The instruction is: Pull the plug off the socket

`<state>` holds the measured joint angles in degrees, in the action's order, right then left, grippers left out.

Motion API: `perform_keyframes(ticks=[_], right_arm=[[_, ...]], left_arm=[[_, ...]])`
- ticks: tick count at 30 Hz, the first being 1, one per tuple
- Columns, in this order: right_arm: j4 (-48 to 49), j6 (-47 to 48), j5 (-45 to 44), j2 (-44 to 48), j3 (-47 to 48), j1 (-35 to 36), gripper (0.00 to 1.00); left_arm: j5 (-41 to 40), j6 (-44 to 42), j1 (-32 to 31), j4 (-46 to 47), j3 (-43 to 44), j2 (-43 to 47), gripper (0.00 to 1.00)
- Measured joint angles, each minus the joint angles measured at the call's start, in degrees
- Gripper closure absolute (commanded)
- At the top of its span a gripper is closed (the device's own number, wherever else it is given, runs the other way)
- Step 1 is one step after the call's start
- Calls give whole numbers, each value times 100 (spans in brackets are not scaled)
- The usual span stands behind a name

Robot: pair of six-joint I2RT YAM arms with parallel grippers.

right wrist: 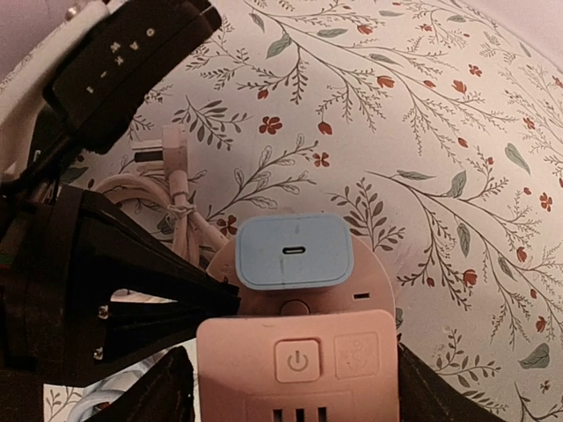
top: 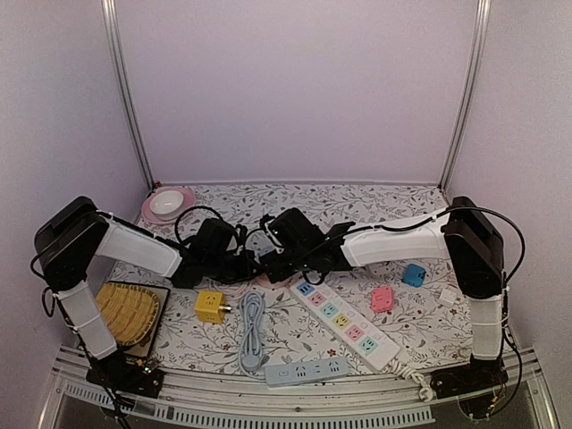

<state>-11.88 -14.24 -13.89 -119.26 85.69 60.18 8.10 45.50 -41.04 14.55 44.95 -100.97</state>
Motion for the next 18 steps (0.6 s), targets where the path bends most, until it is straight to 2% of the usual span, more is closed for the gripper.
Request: perform_keyframes(ticks=[3, 6, 18], right_arm=[[44, 9, -44, 0, 28, 2, 15], [66, 17, -76, 0, 61, 2, 15], [63, 79, 179, 0, 50, -260, 22]], left_arm=[[-4, 20, 0, 68, 0, -31, 100], [-11, 26, -2, 85, 0, -37, 100], [-90, 28, -7, 90, 0, -37, 100]])
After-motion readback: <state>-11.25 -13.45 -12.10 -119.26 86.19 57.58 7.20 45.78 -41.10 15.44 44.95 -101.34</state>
